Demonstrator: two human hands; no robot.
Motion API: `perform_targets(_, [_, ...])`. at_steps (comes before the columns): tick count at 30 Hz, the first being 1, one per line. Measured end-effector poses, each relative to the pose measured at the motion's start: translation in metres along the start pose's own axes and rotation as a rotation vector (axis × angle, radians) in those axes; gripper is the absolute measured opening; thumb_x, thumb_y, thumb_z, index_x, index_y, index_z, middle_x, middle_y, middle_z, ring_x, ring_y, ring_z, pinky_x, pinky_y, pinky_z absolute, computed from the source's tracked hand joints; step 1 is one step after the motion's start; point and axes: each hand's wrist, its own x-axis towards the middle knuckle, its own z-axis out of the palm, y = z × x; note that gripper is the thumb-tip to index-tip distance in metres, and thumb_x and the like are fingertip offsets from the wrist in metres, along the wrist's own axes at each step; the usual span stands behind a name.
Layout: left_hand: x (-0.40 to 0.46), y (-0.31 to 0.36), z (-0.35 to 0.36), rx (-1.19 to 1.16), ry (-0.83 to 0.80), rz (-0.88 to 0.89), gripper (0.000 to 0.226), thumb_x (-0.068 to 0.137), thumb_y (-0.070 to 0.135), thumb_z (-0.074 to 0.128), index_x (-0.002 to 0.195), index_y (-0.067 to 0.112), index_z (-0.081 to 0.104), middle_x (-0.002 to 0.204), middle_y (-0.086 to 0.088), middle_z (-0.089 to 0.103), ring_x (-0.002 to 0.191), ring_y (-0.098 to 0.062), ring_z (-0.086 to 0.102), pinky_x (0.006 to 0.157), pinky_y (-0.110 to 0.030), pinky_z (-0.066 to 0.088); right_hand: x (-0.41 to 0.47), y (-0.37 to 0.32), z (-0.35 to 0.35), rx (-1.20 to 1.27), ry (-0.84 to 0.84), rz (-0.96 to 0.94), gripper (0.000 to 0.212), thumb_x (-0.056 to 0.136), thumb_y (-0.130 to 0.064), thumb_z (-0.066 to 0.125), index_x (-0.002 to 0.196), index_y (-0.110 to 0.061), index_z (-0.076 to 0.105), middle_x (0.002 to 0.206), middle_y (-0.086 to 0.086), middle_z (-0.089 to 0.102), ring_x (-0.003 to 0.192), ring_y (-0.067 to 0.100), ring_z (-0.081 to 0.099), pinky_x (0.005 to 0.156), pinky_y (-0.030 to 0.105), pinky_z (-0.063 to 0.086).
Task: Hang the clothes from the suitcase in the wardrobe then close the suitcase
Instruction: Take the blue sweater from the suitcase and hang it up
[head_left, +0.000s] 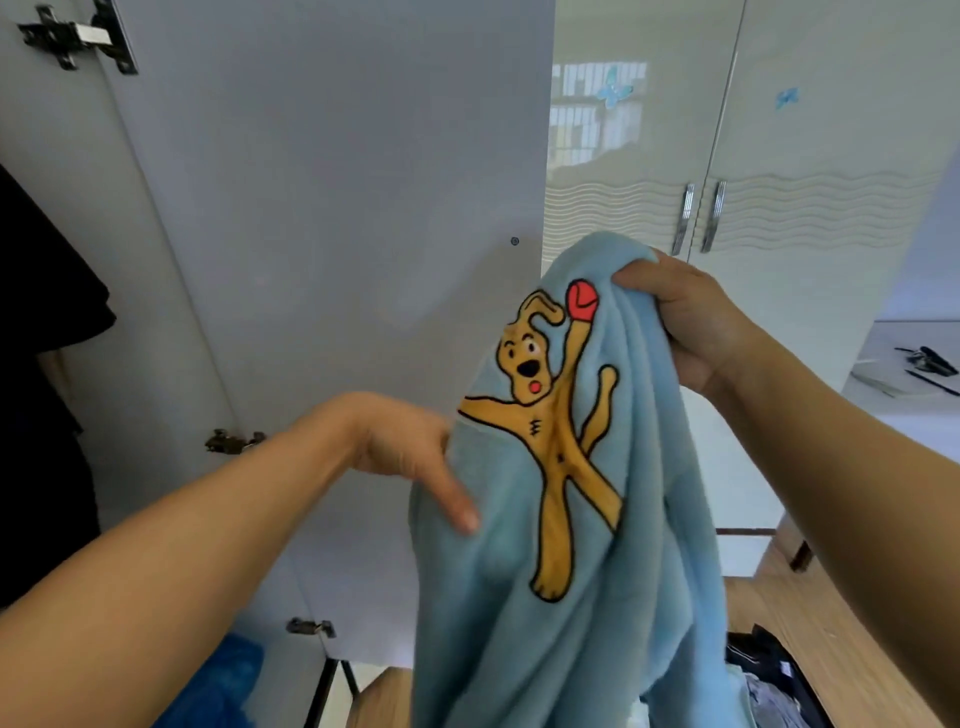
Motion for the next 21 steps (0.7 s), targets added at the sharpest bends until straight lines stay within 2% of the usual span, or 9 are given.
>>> perform_targets(3, [0.019, -0.014, 0.017, 0.266, -0.043, -0.212, 0.048, 0.081, 0.003, 0.071, 0.126, 0.013, 0.057, 0.122, 0.006, 0.061, 0.114, -0.012, 0.056, 0.091, -0.018, 0.044, -0.006, 0.0, 0.001, 0.028, -0.037, 0.163, 0.033, 0.077, -0.022, 0.061, 0.104, -0.003, 0.064, 0.09, 0.016, 0.07, 0.077, 0.027, 0.067, 0.073, 0.039, 0.058])
perform_targets(5, [0.027, -0.017, 0.016, 0.438, 0.201, -0.207, 0.045, 0.082, 0.005, 0.069, 0.125, 0.011, 0.058, 0.125, 0.0, 0.06, 0.114, -0.017, 0.055, 0.088, -0.02, 0.043, -0.012, -0.002, 0.005, 0.018, -0.078, 0.237, 0.03, 0.081, -0.029, 0.056, 0.094, -0.006, 0.07, 0.087, 0.014, 0.071, 0.076, 0.024, 0.068, 0.07, 0.036, 0.059])
perform_targets(7, [0.027, -0.021, 0.003, 0.346, 0.497, -0.114, 0.038, 0.078, 0.007, 0.069, 0.116, 0.008, 0.064, 0.119, -0.008, 0.065, 0.111, -0.022, 0.059, 0.09, -0.029, 0.049, -0.021, -0.004, 0.008, -0.05, -0.107, 0.276, 0.036, 0.085, -0.036, 0.05, 0.081, -0.011, 0.075, 0.079, 0.007, 0.073, 0.077, 0.022, 0.069, 0.065, 0.029, 0.058])
perform_targets(9, [0.013, -0.015, -0.013, 0.064, 0.79, 0.017, 0.033, 0.07, 0.019, 0.072, 0.102, 0.011, 0.068, 0.108, -0.009, 0.068, 0.102, -0.024, 0.063, 0.09, -0.04, 0.052, -0.028, -0.004, 0.007, -0.428, -0.072, 0.345, 0.035, 0.088, -0.04, 0.05, 0.077, -0.014, 0.071, 0.068, -0.002, 0.072, 0.082, 0.023, 0.065, 0.061, 0.025, 0.056])
perform_targets(12, [-0.016, 0.007, -0.036, -0.214, 1.005, 0.261, 0.02, 0.084, 0.003, 0.06, 0.086, 0.021, 0.067, 0.094, -0.003, 0.069, 0.088, -0.018, 0.063, 0.081, -0.033, 0.053, -0.036, 0.015, 0.0, -1.294, -0.24, 0.749, 0.07, 0.082, -0.072, 0.038, 0.108, -0.013, 0.068, 0.107, -0.002, 0.066, 0.11, 0.025, 0.057, 0.094, 0.034, 0.043])
perform_targets(14, [-0.026, 0.017, -0.037, 0.119, 0.928, 0.205, 0.031, 0.085, -0.006, 0.053, 0.085, 0.022, 0.067, 0.089, 0.003, 0.069, 0.083, -0.015, 0.062, 0.07, -0.017, 0.05, -0.033, 0.03, -0.01, -1.477, -0.15, 0.891, 0.085, 0.084, -0.078, 0.016, 0.126, -0.018, 0.059, 0.133, 0.004, 0.054, 0.125, 0.025, 0.046, 0.105, 0.04, 0.029])
perform_targets(16, [-0.018, 0.017, -0.026, 0.737, 0.703, 0.019, 0.028, 0.087, 0.002, 0.053, 0.103, 0.022, 0.064, 0.105, 0.0, 0.067, 0.095, -0.019, 0.06, 0.077, -0.022, 0.048, -0.026, 0.036, -0.018, -1.633, -0.014, 0.766, 0.078, 0.089, -0.072, 0.014, 0.134, -0.02, 0.05, 0.142, 0.008, 0.047, 0.129, 0.028, 0.044, 0.107, 0.041, 0.03])
perform_targets(19, [0.001, -0.001, 0.007, 1.343, 0.297, -0.23, 0.05, 0.089, 0.017, 0.052, 0.133, 0.035, 0.037, 0.115, -0.005, 0.051, 0.091, -0.027, 0.056, 0.068, -0.036, 0.043, -0.014, 0.029, -0.023, -2.135, 0.134, 0.371, 0.051, 0.095, -0.046, 0.039, 0.142, -0.029, 0.034, 0.133, 0.005, 0.053, 0.116, 0.026, 0.054, 0.081, 0.03, 0.041])
perform_targets(21, [0.009, -0.014, 0.021, 1.492, 0.254, -0.351, 0.055, 0.09, 0.016, 0.052, 0.138, 0.033, 0.031, 0.115, -0.009, 0.049, 0.09, -0.03, 0.058, 0.062, -0.035, 0.038, -0.008, 0.026, -0.02, -2.295, 0.179, 0.176, 0.06, 0.089, -0.035, 0.056, 0.142, -0.028, 0.03, 0.121, 0.003, 0.057, 0.104, 0.023, 0.06, 0.071, 0.031, 0.04])
